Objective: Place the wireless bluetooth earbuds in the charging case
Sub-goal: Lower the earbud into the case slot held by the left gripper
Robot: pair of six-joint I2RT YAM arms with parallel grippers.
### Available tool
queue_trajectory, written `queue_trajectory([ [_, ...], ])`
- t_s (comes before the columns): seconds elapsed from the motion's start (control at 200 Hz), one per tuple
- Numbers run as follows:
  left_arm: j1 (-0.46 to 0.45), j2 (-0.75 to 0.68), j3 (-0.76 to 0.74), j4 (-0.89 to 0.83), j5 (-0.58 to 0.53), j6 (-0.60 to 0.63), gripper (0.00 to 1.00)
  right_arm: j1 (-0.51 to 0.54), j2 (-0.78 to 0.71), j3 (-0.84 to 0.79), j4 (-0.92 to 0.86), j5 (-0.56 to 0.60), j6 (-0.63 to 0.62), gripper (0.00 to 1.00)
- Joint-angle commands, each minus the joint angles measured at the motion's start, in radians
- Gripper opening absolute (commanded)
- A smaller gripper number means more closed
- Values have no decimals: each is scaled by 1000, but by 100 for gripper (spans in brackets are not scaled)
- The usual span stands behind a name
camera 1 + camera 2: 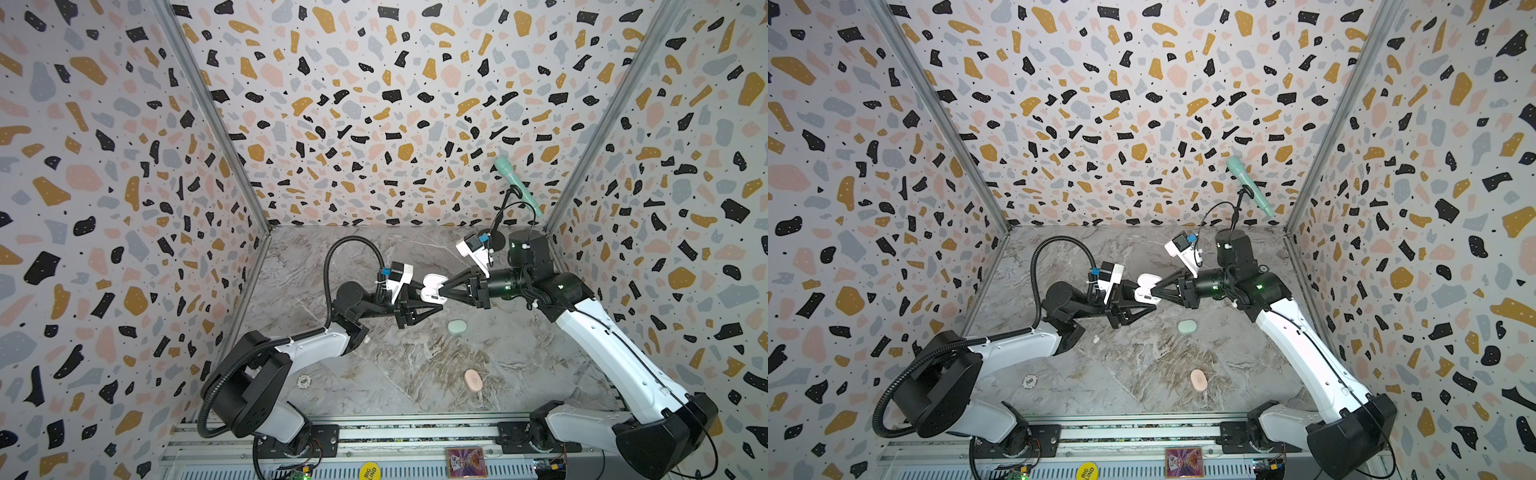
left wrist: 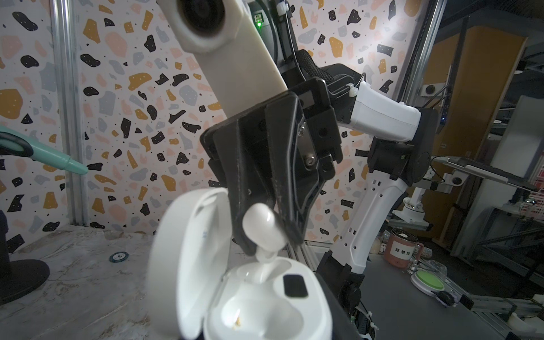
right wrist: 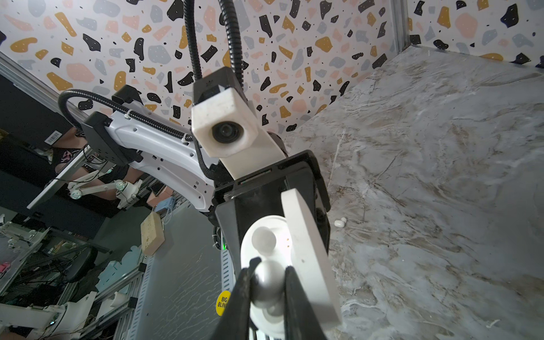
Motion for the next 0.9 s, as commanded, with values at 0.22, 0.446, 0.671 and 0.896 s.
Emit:
queue_trajectory([
  [0.22,-5,-25,22,84,16,-2,33,18,-21,12,-57,37,-53,19],
  [0.446,-5,-30,28,80,14,-3,33,19,-25,9,-74,44,-64,20],
  [0.671,-5,-35,29,68,15,1,33,23,-17,28,-86,60,-63,31],
  [0.896,-6,-34,29,58,14,8,33,37,0,79,-105,93,-52,42],
])
